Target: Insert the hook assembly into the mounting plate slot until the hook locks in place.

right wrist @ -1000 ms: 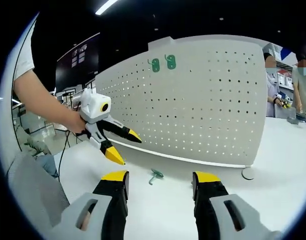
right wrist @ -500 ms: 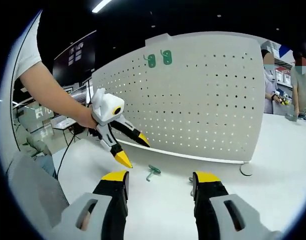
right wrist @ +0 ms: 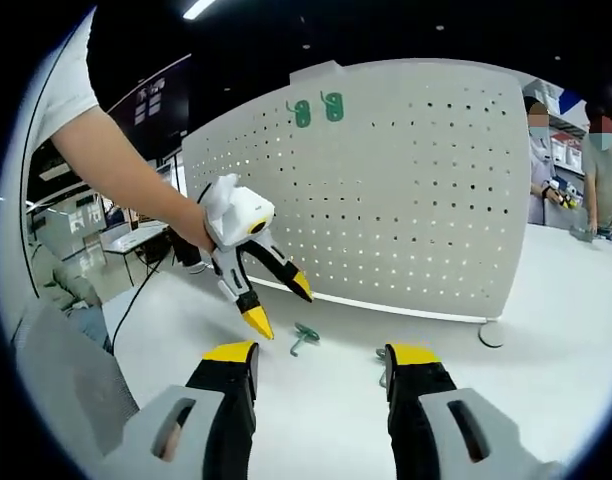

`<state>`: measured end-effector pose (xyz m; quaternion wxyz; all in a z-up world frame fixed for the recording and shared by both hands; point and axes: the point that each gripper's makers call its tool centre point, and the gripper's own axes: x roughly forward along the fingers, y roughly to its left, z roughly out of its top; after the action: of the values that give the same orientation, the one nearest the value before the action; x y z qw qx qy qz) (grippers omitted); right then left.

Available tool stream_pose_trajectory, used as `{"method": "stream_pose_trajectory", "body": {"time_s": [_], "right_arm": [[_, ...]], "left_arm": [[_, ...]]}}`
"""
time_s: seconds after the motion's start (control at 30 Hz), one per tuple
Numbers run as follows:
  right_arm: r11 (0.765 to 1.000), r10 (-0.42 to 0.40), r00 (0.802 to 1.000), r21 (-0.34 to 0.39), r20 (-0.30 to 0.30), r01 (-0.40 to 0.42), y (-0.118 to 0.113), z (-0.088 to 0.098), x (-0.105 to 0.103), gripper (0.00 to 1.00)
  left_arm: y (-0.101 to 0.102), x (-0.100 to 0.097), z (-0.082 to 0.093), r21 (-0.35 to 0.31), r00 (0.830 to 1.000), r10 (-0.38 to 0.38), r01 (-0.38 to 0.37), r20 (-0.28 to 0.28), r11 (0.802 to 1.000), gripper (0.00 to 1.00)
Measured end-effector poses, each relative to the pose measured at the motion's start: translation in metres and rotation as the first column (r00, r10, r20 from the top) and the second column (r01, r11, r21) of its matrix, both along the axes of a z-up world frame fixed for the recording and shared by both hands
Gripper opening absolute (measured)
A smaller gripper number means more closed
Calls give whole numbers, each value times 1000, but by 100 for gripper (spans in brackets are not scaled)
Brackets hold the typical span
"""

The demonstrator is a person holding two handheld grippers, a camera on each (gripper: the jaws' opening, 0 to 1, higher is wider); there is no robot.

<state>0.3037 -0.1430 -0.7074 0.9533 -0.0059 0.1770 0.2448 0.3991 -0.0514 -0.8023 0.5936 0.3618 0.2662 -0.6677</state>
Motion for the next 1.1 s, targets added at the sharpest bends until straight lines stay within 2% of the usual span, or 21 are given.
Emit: {"method": "stream_pose_trajectory", "body": {"time_s": [0.1, 0.23, 0.33, 0.4, 0.63, 0.9, 1.1], "right_arm": [[1000, -2, 1000, 2, -2, 2, 0, -1, 0, 50], [1000, 0, 1000, 2, -5, 0, 0, -1, -1, 50], [1000, -2, 1000, 4, -10, 3, -1, -2, -1, 50], [1000, -4, 1000, 6, -11, 4, -1, -2, -1, 49], [1000, -5, 1000, 21, -17, 6, -2, -1, -1, 48], [999, -3, 1000, 39, -5, 3, -1, 2, 0, 47], [999, -10, 1000, 42, -4, 10, -2, 3, 0, 46]], "left_arm": [[1, -2, -6, 49, 998, -58, 57, 18, 997, 54], [-1, -1, -10, 77, 996, -90, 88, 16, 993, 52], [1, 3, -16, 127, 992, -120, 115, 29, 985, 49], [-1, 2, -17, 130, 994, -110, 107, 12, 986, 49], [0, 6, -25, 206, 991, -135, 127, 25, 970, 44], [-1, 7, -28, 234, 992, -126, 125, -11, 964, 45], [-1, 4, -29, 249, 990, -140, 142, -27, 958, 41]]}}
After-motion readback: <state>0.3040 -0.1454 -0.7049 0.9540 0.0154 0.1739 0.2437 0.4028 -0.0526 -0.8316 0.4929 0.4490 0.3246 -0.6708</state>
